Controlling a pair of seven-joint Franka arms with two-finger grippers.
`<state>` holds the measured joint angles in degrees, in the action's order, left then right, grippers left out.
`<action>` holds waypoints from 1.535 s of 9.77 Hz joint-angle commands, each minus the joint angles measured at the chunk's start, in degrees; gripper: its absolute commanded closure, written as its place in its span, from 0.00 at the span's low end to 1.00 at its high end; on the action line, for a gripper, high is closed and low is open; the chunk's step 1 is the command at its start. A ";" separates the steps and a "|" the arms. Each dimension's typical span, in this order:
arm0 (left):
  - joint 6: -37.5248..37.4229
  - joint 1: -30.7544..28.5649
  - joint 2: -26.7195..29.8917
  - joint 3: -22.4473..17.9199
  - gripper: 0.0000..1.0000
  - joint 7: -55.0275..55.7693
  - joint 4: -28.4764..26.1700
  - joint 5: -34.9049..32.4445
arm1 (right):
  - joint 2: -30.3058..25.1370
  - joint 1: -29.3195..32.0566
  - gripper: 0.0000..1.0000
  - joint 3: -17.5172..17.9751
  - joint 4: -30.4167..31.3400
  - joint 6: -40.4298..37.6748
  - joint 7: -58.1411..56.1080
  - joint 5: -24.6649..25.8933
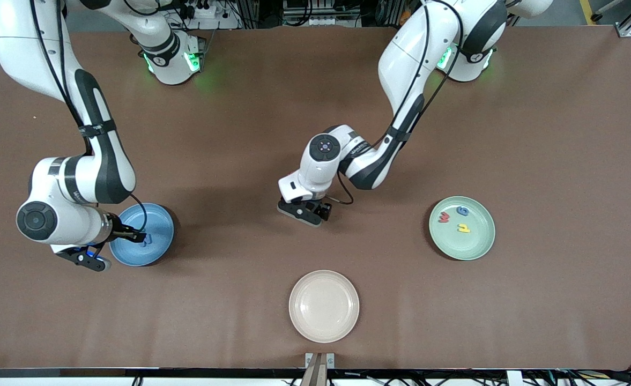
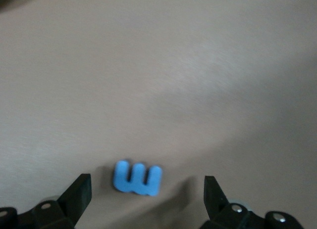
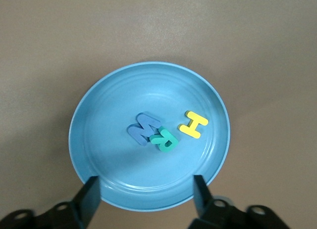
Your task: Sort uppercase to blue plate, lowercase to green plate
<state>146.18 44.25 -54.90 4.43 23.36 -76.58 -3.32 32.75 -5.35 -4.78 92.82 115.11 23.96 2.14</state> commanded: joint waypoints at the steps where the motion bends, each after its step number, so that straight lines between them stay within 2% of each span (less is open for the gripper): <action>1: 0.33 0.58 -1.69 -0.91 0.00 -0.77 1.61 -4.13 | -1.02 0.78 0.00 0.74 1.31 0.64 -0.40 0.76; 3: 0.33 0.06 -1.96 -0.91 0.00 -3.03 1.70 -6.86 | -1.02 0.78 0.00 0.74 1.31 0.64 -0.40 0.76; 11: 0.33 -0.39 -2.40 -1.09 0.00 -5.95 1.70 -6.97 | -1.02 0.78 0.00 0.74 1.31 0.64 -0.40 0.76; 15: 0.33 -0.39 -2.31 -0.83 0.10 -5.25 2.57 -6.62 | -1.11 0.78 0.00 0.74 1.31 0.55 -0.40 0.76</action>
<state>146.22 43.82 -56.20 3.44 17.86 -76.06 -8.91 32.75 -5.35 -4.77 92.89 115.22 23.94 2.17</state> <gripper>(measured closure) 0.057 0.000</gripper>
